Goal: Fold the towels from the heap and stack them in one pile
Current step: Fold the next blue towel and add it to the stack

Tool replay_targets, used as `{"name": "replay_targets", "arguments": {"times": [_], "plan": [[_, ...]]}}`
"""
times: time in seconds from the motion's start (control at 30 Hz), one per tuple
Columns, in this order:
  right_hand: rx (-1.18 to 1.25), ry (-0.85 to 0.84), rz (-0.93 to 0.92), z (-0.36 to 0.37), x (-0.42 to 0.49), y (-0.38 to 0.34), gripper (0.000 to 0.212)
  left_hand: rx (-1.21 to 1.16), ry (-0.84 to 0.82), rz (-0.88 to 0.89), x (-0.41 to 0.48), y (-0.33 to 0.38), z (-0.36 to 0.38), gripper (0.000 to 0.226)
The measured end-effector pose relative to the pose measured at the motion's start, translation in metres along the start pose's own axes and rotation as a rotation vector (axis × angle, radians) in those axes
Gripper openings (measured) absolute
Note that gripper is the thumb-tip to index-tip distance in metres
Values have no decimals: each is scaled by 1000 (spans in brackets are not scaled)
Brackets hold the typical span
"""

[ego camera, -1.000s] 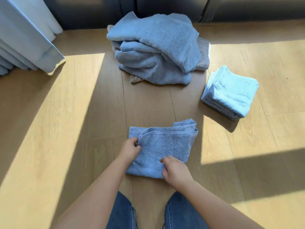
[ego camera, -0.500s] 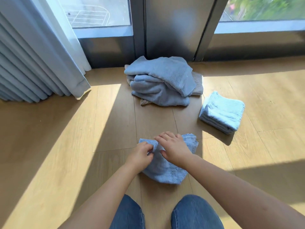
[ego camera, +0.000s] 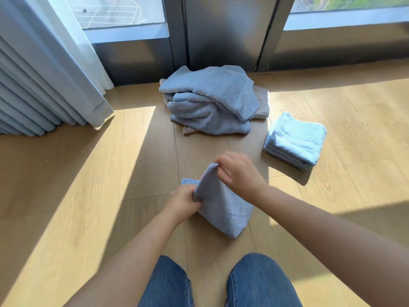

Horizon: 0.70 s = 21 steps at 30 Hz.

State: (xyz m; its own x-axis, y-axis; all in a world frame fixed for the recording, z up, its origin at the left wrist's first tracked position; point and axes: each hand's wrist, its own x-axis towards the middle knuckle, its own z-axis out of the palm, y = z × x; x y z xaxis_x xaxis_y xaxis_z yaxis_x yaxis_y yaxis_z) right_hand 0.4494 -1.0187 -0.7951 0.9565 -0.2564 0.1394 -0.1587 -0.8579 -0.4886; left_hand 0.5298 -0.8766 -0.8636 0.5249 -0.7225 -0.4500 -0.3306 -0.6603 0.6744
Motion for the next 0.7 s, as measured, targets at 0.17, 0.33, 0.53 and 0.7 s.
{"name": "replay_targets", "arguments": {"times": [0.17, 0.33, 0.53, 0.7], "plan": [[270, 260, 172, -55, 16, 11, 27, 362, 119, -80, 8, 7, -15, 30], [229, 587, 178, -108, 28, 25, 18, 235, 153, -139, 20, 10, -35, 38], [168, 713, 277, -154, 25, 43, 10, 15, 320, 16, 9, 38, -106, 26], [266, 744, 475, -175, 13, 53, 7, 21, 379, 108, -3, 85, -168, 3]]}}
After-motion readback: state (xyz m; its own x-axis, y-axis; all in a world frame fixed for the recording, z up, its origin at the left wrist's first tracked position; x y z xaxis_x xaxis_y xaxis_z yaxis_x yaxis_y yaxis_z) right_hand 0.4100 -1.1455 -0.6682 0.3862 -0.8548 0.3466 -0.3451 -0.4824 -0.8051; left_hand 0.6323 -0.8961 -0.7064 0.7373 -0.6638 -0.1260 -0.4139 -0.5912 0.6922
